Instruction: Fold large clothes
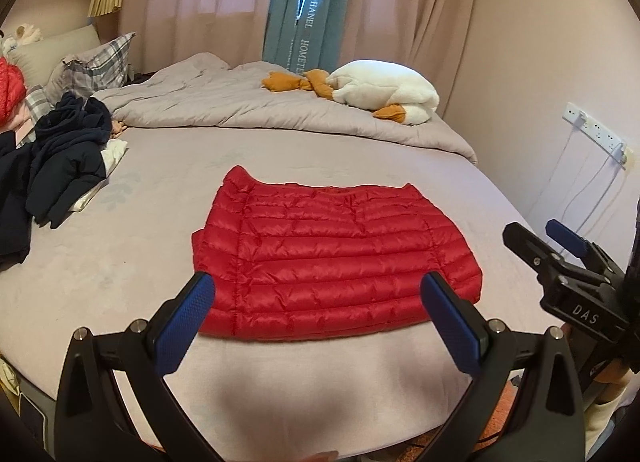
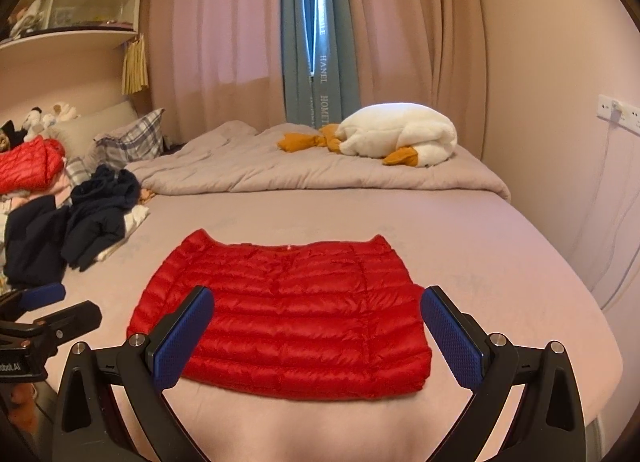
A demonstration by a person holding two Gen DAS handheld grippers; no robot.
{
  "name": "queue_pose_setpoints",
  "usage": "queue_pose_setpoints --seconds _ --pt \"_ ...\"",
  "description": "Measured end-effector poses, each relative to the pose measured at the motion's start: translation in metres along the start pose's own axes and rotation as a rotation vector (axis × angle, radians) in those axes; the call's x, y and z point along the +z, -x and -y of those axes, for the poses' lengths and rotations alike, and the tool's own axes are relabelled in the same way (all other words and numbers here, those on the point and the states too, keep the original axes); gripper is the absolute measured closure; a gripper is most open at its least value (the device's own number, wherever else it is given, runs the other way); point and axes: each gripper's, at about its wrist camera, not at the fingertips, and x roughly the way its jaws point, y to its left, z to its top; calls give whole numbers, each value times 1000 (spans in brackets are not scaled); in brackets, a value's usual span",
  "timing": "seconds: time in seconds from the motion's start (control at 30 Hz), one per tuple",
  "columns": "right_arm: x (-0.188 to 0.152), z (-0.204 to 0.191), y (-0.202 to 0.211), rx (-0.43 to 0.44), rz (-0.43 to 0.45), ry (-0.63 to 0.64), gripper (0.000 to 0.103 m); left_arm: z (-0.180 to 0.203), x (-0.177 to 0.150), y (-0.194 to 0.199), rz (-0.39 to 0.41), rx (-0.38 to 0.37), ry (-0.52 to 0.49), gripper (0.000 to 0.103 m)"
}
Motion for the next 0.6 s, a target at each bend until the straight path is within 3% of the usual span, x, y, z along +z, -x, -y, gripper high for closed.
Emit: queue_pose_setpoints --seconds 0.6 --pt "-4 -6 -2 -5 -13 3 1 7 0 -6 -32 -25 8 0"
